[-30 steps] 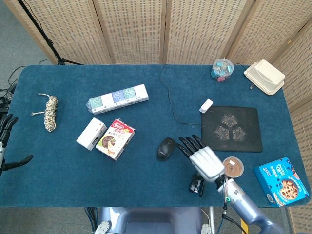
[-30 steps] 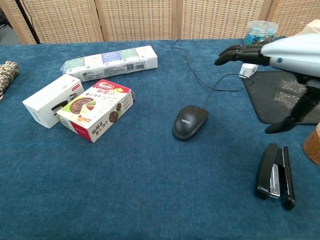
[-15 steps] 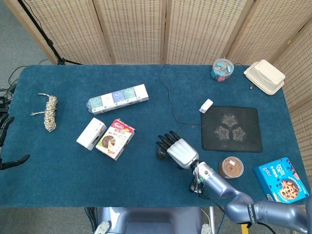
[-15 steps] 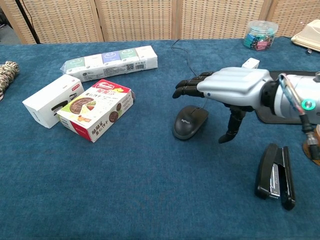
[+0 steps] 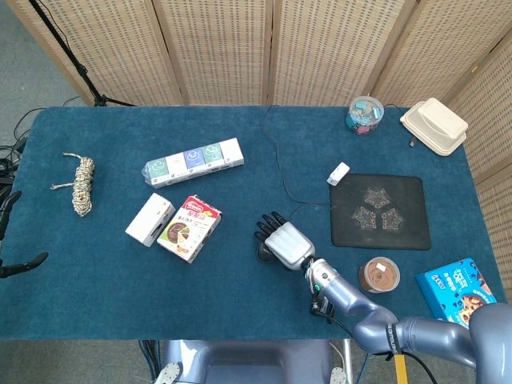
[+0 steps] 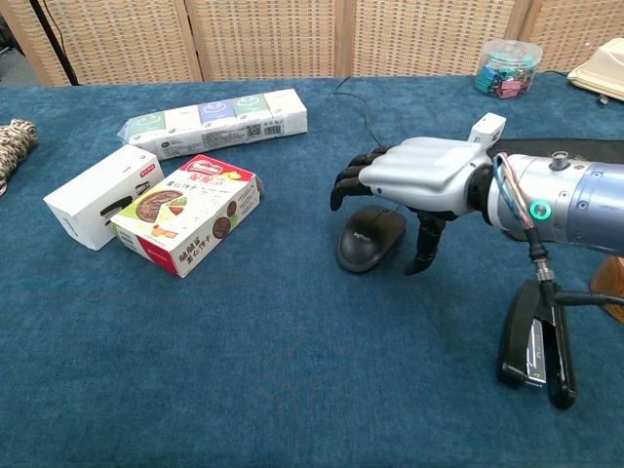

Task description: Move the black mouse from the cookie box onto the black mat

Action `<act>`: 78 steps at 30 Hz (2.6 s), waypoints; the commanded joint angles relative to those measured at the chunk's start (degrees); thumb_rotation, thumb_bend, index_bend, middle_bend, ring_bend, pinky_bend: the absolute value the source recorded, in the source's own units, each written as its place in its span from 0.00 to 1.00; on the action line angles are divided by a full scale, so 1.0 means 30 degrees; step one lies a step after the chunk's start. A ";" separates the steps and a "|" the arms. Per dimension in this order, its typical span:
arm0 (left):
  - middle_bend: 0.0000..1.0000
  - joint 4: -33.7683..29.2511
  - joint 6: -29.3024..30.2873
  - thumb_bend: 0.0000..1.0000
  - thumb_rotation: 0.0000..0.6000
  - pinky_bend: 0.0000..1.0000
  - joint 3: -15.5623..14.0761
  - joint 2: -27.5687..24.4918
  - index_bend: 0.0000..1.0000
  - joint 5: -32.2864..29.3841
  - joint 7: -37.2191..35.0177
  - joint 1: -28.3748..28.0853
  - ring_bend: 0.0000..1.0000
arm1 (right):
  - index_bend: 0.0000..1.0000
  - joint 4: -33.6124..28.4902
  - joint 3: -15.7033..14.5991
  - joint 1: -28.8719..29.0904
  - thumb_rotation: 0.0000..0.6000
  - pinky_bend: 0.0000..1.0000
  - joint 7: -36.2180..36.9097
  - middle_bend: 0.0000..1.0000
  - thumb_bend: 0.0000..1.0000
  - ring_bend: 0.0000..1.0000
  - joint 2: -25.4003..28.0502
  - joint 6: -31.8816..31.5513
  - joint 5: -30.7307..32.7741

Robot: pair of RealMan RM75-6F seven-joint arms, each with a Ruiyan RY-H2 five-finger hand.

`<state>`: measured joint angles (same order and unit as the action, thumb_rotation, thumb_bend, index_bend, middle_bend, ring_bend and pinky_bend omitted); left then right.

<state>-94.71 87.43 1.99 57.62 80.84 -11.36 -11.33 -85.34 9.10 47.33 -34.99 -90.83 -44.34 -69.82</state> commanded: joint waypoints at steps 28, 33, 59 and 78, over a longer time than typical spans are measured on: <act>0.00 0.0181 -0.0857 0.05 1.00 0.00 0.0765 -0.0018 0.00 0.0275 -0.0522 0.0431 0.00 | 0.49 0.3505 -0.1286 0.0940 1.00 0.32 0.4383 0.41 0.07 0.24 -0.1325 -0.1176 -0.3614; 0.00 0.0189 -0.1203 0.05 1.00 0.00 0.0822 0.0098 0.00 0.0213 -0.0244 0.0359 0.00 | 0.49 0.3218 -0.1577 0.1328 1.00 0.32 0.5278 0.42 0.13 0.25 0.0075 -0.1256 -0.5048; 0.00 -0.0121 -0.1648 0.05 1.00 0.00 0.0980 0.1999 0.00 -0.0432 0.4361 0.0284 0.00 | 0.50 1.2968 -0.6069 0.2850 1.00 0.33 1.5197 0.43 0.22 0.25 0.3844 -0.2657 -1.2146; 0.00 -0.0113 -0.2297 0.05 1.00 0.00 0.1161 0.3007 0.00 -0.0920 0.6448 -0.0097 0.00 | 0.50 2.2090 -0.9509 0.0824 1.00 0.33 2.1449 0.43 0.26 0.25 0.1185 -0.5363 -1.4151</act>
<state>-95.06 80.56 5.48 66.61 78.08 7.96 -11.61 -19.97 -18.76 50.36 28.88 -86.60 -59.70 -111.75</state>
